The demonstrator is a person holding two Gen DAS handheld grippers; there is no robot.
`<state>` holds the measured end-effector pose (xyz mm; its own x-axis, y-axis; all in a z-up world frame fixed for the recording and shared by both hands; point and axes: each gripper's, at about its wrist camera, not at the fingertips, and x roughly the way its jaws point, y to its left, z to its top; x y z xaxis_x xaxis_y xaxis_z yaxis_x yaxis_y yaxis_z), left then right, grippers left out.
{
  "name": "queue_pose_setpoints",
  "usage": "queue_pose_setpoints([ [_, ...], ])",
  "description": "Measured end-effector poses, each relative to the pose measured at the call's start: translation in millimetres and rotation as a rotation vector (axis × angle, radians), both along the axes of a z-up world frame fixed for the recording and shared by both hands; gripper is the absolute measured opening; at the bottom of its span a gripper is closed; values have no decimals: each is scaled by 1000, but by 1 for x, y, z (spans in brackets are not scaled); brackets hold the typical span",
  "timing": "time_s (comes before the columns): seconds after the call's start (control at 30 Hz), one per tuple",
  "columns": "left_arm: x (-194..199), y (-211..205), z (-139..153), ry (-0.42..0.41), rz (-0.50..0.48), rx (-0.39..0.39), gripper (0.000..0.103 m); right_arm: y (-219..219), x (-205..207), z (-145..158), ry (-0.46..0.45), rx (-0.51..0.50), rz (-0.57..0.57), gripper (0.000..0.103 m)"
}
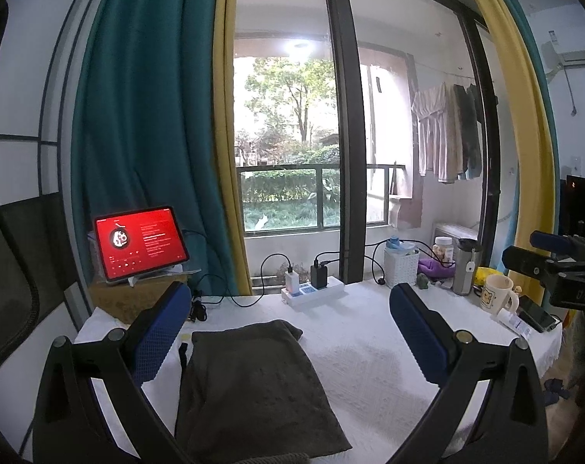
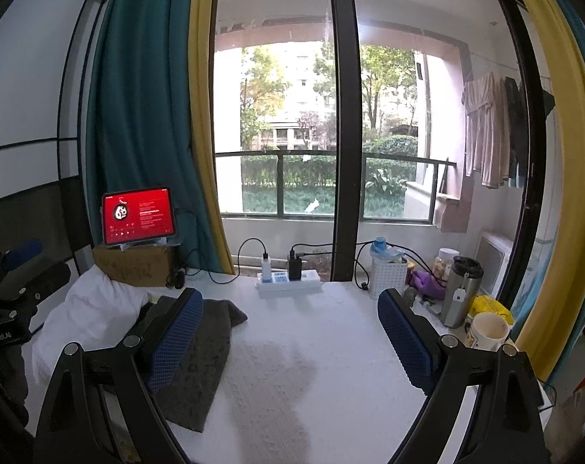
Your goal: Fold small clothes
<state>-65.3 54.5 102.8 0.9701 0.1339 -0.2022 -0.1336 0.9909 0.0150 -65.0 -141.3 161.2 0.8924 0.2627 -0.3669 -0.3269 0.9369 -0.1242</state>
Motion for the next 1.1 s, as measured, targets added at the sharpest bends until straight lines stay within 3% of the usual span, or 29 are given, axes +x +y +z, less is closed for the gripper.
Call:
queue_pose_setpoints([
  [1.1,2,0,-4,12,9,-1,102,3,2,-5,12,-13,7,93],
])
